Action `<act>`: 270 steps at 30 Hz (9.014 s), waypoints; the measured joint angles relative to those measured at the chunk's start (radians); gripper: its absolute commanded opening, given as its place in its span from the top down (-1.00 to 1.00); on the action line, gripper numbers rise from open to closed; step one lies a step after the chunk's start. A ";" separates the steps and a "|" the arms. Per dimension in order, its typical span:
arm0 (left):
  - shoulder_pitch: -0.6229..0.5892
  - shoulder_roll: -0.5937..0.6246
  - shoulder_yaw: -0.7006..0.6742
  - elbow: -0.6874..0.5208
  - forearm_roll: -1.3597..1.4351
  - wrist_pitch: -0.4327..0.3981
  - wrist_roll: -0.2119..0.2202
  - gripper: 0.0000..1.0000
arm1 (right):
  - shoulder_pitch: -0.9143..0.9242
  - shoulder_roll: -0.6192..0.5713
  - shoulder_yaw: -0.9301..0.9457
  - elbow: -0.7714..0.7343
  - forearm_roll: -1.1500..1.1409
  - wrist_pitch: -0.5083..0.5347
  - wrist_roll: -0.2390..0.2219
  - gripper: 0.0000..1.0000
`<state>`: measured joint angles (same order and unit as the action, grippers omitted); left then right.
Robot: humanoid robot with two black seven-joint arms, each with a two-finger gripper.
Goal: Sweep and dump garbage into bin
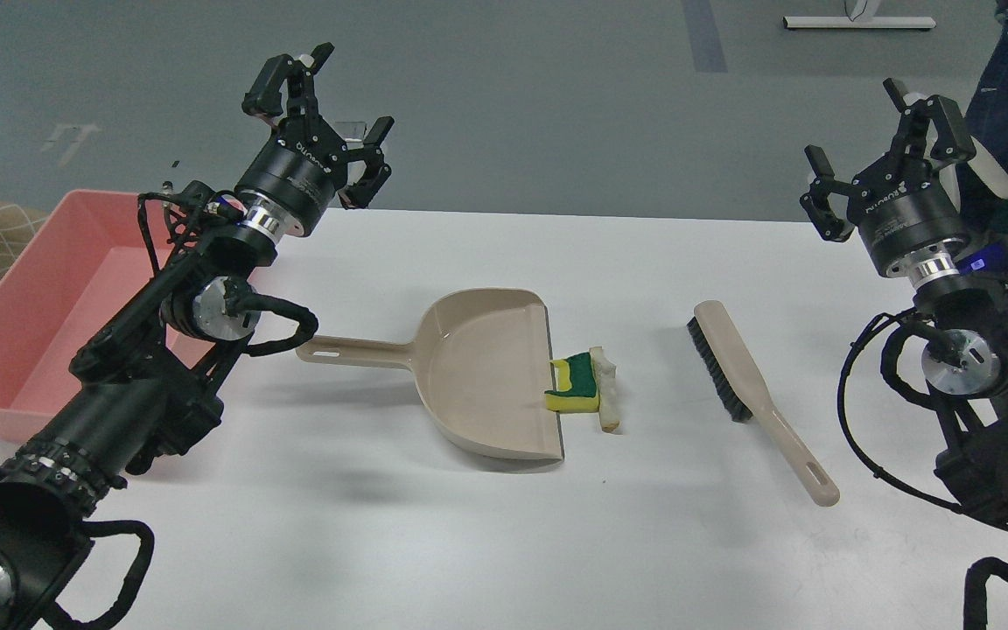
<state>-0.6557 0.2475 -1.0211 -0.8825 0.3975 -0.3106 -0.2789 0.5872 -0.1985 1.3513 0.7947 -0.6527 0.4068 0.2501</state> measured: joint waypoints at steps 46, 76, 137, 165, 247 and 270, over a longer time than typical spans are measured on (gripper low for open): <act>0.433 0.534 -0.008 -0.711 0.173 0.146 0.040 -0.98 | -0.008 -0.020 0.000 0.000 0.003 -0.025 0.002 -1.00; 0.826 0.383 0.018 -0.771 0.751 0.332 0.037 -0.98 | -0.020 -0.019 0.000 0.002 0.005 -0.026 0.002 -1.00; 0.579 0.189 0.183 -0.447 0.756 0.445 0.036 0.35 | -0.037 -0.029 0.006 0.010 0.007 -0.026 0.001 -1.00; 0.561 0.196 0.182 -0.452 0.758 0.441 0.044 1.00 | -0.089 -0.473 -0.330 0.253 -0.008 -0.023 -0.015 -1.00; 0.551 0.190 0.182 -0.463 0.755 0.366 0.020 1.00 | -0.150 -0.743 -0.838 0.799 -0.597 -0.060 -0.328 0.89; 0.552 0.207 0.181 -0.465 0.755 0.366 0.000 1.00 | -0.149 -0.744 -0.810 0.836 -0.584 -0.041 -0.344 1.00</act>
<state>-0.1037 0.4550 -0.8402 -1.3474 1.1521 0.0552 -0.2788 0.4383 -0.9426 0.5413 1.6305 -1.2365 0.3654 -0.0936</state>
